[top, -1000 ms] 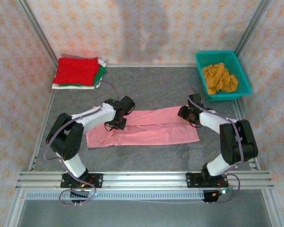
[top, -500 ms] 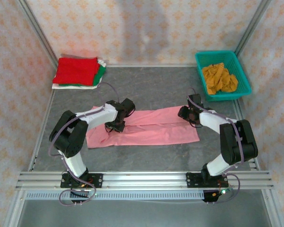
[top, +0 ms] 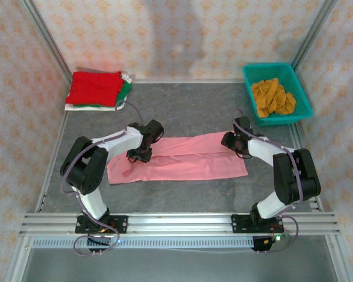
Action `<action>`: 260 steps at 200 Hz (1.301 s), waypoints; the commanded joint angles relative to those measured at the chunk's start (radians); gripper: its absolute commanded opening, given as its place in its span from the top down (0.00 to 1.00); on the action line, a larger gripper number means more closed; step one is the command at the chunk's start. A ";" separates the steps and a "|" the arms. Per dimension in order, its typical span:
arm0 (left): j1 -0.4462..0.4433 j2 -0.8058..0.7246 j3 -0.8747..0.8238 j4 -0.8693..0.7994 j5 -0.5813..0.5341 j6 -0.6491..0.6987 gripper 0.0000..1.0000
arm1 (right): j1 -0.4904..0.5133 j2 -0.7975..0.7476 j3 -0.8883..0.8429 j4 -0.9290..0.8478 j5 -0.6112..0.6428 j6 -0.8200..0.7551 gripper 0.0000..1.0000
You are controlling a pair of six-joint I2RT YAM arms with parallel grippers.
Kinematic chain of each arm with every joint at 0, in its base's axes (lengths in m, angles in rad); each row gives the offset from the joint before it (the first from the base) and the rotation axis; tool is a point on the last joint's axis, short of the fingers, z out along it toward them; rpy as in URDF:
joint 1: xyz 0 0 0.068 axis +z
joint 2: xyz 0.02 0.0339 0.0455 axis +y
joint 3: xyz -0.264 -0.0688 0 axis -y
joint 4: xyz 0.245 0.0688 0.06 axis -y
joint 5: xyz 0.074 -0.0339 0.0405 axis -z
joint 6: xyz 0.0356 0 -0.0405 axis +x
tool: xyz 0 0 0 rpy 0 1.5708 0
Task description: Fold and stack the t-shirts
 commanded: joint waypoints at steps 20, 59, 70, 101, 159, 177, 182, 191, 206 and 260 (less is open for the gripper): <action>0.002 0.022 0.001 0.004 0.051 0.030 0.56 | -0.005 0.010 0.027 -0.023 0.029 -0.002 0.48; 0.000 0.018 -0.006 0.010 0.085 0.038 0.50 | -0.006 0.010 0.029 -0.023 0.029 -0.002 0.48; 0.000 0.011 -0.006 0.011 0.097 0.041 0.46 | -0.006 0.013 0.031 -0.026 0.028 -0.002 0.48; 0.001 -0.015 -0.016 0.030 0.123 0.045 0.41 | -0.005 0.014 0.033 -0.028 0.029 -0.002 0.48; 0.001 0.010 -0.032 0.045 0.062 0.023 0.49 | -0.005 0.009 0.040 -0.035 0.027 -0.003 0.48; 0.002 0.003 -0.032 0.046 0.045 0.011 0.58 | -0.007 0.005 0.039 -0.039 0.030 -0.004 0.48; 0.003 0.000 -0.031 0.045 0.044 0.012 0.61 | -0.006 0.004 0.038 -0.039 0.031 -0.004 0.48; 0.003 -0.004 -0.028 0.041 0.043 0.011 0.66 | -0.005 0.003 0.038 -0.040 0.029 -0.005 0.48; 0.004 -0.014 -0.020 0.032 0.033 0.011 0.69 | -0.005 0.002 0.039 -0.040 0.028 -0.004 0.48; 0.003 -0.055 0.006 -0.008 0.021 0.002 0.76 | -0.005 0.001 0.040 -0.046 0.024 -0.005 0.48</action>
